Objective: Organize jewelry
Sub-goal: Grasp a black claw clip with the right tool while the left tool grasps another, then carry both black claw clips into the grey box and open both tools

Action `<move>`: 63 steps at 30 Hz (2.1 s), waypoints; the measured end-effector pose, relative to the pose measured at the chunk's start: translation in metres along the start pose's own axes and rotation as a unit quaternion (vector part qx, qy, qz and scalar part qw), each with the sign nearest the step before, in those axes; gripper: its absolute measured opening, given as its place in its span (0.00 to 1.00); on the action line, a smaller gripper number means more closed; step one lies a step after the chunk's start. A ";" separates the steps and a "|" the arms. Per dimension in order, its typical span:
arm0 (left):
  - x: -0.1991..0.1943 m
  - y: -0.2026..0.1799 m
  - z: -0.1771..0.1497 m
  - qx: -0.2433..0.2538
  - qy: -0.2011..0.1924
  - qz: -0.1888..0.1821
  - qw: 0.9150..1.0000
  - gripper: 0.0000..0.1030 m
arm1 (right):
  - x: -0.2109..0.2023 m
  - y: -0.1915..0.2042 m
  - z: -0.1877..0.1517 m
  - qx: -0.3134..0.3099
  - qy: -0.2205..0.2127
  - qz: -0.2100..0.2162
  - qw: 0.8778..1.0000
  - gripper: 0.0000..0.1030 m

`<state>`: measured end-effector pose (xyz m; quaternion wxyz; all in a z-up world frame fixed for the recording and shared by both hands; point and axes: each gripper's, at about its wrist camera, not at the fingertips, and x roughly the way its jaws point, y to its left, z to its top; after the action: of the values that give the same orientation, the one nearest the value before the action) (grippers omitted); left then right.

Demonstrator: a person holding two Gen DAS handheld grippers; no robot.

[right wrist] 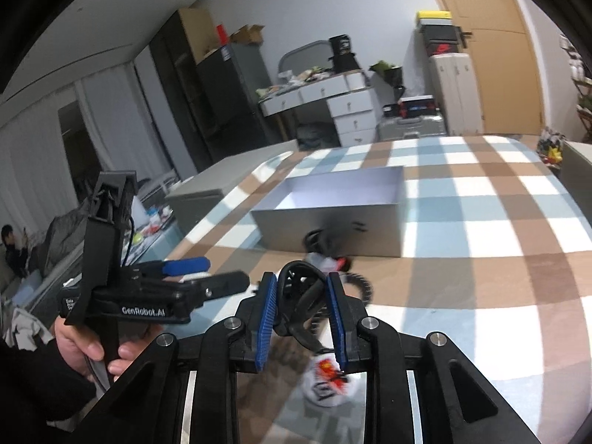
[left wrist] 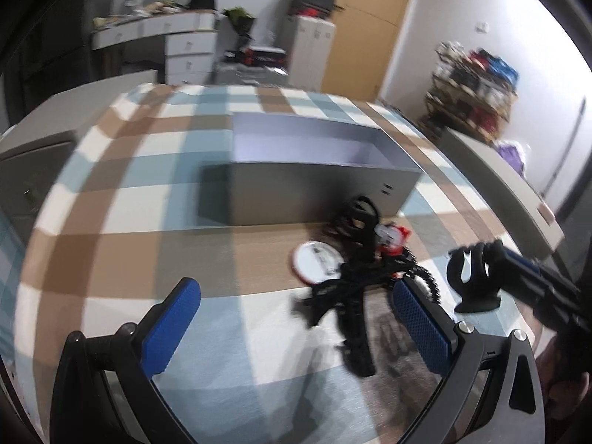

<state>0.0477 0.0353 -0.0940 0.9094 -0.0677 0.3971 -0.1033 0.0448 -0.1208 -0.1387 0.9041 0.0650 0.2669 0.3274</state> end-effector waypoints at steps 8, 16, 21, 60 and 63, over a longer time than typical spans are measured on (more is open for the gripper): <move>0.025 -0.021 0.006 0.047 0.046 -0.022 0.998 0.89 | -0.010 -0.024 -0.003 0.028 -0.012 -0.010 0.999 0.25; 0.034 -0.029 0.006 0.089 0.073 -0.016 0.993 0.53 | -0.008 -0.029 -0.005 0.031 -0.014 -0.002 0.999 0.25; 0.031 -0.038 0.005 0.130 0.081 -0.010 0.988 0.24 | -0.004 -0.034 -0.006 0.041 -0.012 0.004 0.999 0.25; -0.024 -0.002 0.082 0.047 -0.052 -0.049 0.996 0.15 | 0.022 -0.012 0.088 0.025 -0.048 0.064 0.996 0.25; -0.018 0.001 0.090 0.045 -0.053 -0.052 0.996 0.15 | 0.032 -0.015 0.100 0.026 -0.045 0.066 0.996 0.25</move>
<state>0.1016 0.0440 -0.0205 0.9247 -0.0530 0.3396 -0.1640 0.1263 -0.1061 -0.0726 0.8895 0.1209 0.2293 0.3762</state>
